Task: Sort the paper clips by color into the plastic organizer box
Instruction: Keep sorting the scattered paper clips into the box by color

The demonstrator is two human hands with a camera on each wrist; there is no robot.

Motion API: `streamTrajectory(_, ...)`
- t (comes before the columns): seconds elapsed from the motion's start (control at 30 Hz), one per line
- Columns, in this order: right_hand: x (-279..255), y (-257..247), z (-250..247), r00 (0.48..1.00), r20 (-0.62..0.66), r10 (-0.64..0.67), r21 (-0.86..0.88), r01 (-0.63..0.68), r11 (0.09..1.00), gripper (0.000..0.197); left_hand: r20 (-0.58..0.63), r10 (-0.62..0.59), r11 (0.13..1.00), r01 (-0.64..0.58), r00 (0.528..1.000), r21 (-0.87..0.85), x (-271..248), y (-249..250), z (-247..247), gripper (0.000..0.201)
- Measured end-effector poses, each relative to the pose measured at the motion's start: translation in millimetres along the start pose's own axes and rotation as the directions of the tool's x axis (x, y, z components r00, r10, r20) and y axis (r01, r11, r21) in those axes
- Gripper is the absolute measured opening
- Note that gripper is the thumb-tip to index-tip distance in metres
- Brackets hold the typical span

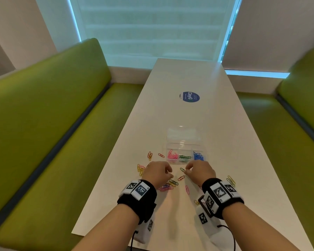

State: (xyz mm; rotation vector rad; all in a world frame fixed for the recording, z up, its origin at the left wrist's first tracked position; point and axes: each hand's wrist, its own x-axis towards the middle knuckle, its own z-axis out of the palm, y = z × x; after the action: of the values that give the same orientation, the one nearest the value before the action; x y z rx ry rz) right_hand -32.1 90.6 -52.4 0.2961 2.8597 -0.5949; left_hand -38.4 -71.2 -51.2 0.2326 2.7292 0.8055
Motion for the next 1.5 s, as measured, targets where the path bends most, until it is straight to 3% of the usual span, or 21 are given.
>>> streamTrajectory(0.43,20.9,-2.4,10.5,0.987,0.117,0.109,-0.035,-0.105,0.994,0.025,0.028,0.010,0.996,-0.012,1.000,0.093,0.4,-5.6,8.8,0.024)
streamTrajectory(0.57,23.0,0.7,9.3,0.981,0.151,0.124,-0.040,-0.120,0.992,0.016,0.042,0.000,0.993,-0.005,0.999,0.119,4.8,-5.4,11.1,0.021)
streamTrajectory(0.9,19.0,9.7,0.9,0.985,0.158,0.073,0.005,-0.075,0.997,0.025,0.123,-0.019,0.979,-0.007,0.992,0.202,12.2,0.2,8.7,0.016)
streamTrajectory(1.03,21.7,6.9,-13.7,0.993,0.112,0.030,0.114,-0.043,0.993,0.015,0.149,-0.027,0.978,-0.005,0.988,0.210,14.4,1.7,6.3,0.016)
streamTrajectory(1.2,27.2,6.0,-31.2,0.996,0.073,0.050,0.162,-0.061,0.985,0.017,0.097,-0.034,0.981,0.015,0.995,0.192,19.6,5.8,7.7,0.022)
streamTrajectory(1.33,30.2,8.0,-34.3,0.997,0.046,0.054,0.169,-0.061,0.984,0.020,-0.028,-0.064,0.975,0.069,0.998,0.210,24.6,15.3,21.0,0.036)
streamTrajectory(1.5,34.4,10.0,-36.5,0.998,0.020,0.061,0.164,-0.064,0.984,0.018,-0.061,-0.129,0.970,0.139,0.990,0.199,32.0,18.8,32.4,0.025)
